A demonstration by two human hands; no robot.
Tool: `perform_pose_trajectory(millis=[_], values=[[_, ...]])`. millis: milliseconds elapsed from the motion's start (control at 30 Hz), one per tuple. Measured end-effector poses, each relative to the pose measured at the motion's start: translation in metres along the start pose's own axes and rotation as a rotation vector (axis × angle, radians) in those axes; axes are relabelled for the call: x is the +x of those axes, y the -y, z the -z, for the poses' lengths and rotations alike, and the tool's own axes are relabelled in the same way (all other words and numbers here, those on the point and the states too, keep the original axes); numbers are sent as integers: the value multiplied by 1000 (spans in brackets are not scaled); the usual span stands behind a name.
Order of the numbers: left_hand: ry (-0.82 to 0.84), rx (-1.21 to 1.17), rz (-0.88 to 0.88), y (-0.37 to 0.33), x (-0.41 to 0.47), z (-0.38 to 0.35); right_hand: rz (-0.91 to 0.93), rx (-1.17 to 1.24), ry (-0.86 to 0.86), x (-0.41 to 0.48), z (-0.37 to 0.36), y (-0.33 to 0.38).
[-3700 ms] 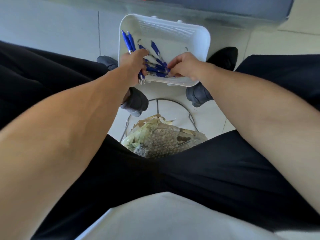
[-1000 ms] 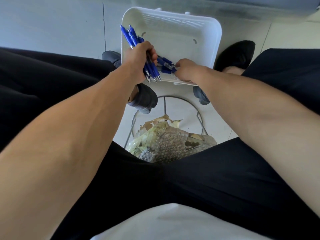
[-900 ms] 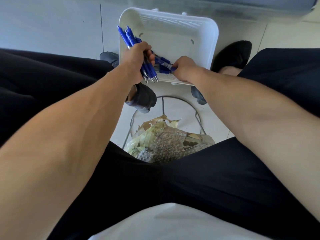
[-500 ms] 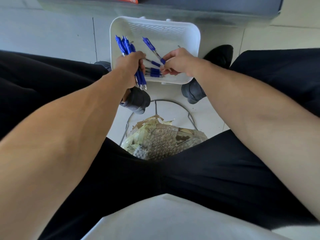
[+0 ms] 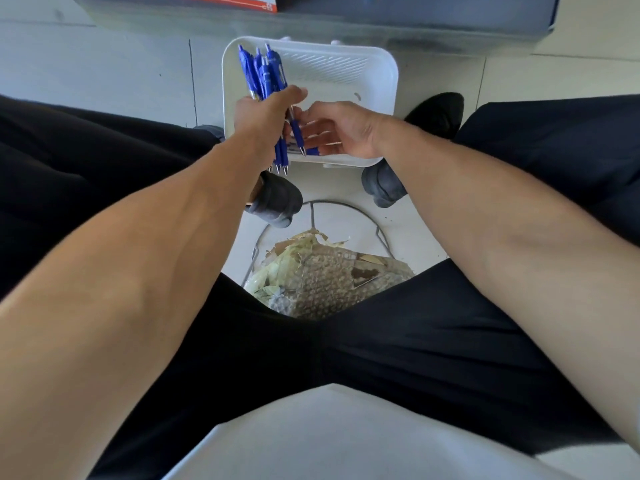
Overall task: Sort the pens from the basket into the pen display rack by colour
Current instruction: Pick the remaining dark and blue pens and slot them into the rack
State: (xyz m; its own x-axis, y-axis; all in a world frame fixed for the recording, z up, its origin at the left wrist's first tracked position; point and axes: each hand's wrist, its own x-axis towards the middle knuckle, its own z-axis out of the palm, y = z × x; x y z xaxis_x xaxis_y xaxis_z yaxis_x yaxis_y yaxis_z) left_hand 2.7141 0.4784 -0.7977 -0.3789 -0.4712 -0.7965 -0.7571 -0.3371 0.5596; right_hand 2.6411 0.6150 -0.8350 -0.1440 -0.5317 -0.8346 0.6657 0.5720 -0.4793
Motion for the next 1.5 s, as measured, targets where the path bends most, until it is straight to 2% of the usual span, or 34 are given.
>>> perform_pose_trajectory(millis=[133,200,267,333,400,567,767,1000,1133,1233,1300,1400,1500], values=[[-63,23,-27,-1,10,6,-26,-13,-134,18,1,-6],[-85,-7,8,1,14,8,-37,23,-262,30,2,-8],[-76,-46,50,5,16,10,-52,-169,-369,42,2,-15],[-74,-58,62,7,18,11,-97,-418,-350,51,-1,-23],[-66,-46,60,8,20,11,-143,-550,-284,55,-4,-30],[-49,-66,94,4,27,13,-152,-685,-232,60,-5,-25],[-36,-65,105,5,25,12,-152,-784,-259,69,-2,-25],[-47,-82,108,5,18,14,-217,-660,-241,65,13,-15],[-65,-126,97,4,11,11,-167,-280,-274,43,20,-7],[-58,-159,91,4,6,7,-115,19,-209,20,23,-1],[-34,-201,98,5,2,4,-79,125,-157,8,24,-1],[51,-298,129,3,-4,0,-41,191,-90,-3,23,-4],[107,-269,109,2,-7,-3,-48,168,-7,-12,19,-6]])
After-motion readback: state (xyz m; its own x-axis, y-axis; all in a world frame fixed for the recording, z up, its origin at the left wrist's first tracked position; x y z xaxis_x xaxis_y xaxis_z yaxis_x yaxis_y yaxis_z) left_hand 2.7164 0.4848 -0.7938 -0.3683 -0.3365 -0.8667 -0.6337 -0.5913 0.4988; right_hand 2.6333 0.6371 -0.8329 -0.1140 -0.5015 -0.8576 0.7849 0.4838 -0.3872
